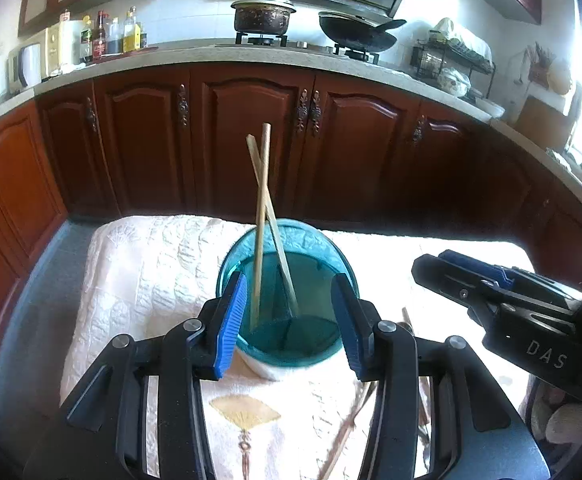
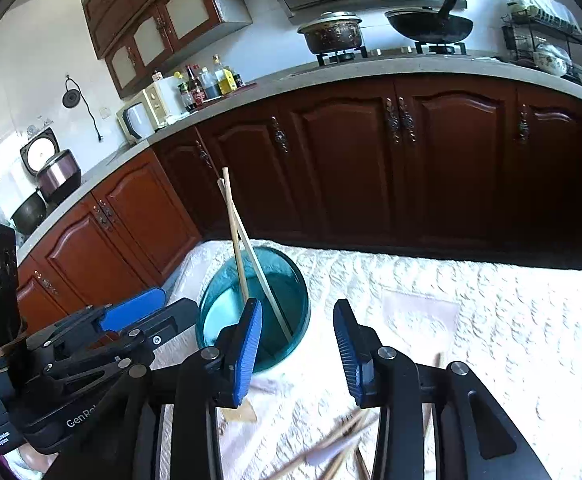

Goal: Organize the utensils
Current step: 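Move both open tools back over the remaining utensils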

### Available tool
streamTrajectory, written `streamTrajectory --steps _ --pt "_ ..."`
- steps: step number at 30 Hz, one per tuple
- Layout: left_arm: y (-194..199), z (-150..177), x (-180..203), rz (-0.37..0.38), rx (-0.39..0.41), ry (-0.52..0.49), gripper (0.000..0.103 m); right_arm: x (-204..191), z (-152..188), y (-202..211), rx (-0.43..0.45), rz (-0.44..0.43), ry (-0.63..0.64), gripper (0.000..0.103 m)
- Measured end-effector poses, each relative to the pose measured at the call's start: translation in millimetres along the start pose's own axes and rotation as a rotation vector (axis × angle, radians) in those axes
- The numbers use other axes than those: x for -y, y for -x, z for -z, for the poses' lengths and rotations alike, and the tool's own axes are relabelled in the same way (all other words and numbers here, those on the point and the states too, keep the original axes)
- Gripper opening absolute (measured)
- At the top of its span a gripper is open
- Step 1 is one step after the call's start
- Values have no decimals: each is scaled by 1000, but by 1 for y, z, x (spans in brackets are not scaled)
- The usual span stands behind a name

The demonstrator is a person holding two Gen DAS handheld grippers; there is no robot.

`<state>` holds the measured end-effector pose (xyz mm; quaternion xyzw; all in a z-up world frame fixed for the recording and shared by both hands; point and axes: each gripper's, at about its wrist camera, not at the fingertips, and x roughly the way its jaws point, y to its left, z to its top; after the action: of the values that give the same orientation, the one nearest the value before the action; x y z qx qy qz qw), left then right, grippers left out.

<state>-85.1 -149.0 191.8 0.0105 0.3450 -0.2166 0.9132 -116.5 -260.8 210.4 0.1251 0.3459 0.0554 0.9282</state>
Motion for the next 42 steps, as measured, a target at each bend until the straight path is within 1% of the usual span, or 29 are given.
streamTrajectory --steps 1,3,5,13,18,25,30,35,42 --pt "2 3 3 2 -1 -5 44 0 2 4 2 5 -1 39" --pt "7 7 6 9 5 -8 57 -1 4 11 5 15 3 40" --pt "13 11 8 18 16 -6 59 -3 6 19 5 26 11 41" --pt "31 26 24 36 16 -41 60 8 29 51 12 67 -11 42" --pt "38 37 34 46 7 -68 60 21 47 64 -7 101 -31 42" --pt "34 50 35 78 -40 -62 60 55 73 80 -41 147 -94 42" --pt "18 66 31 79 -105 -54 60 83 99 75 -99 172 -149 42" --pt "0 83 36 78 -156 -84 60 108 121 64 -146 176 -224 42" --pt "-21 99 46 92 -210 -115 60 137 135 47 -188 197 -287 42"
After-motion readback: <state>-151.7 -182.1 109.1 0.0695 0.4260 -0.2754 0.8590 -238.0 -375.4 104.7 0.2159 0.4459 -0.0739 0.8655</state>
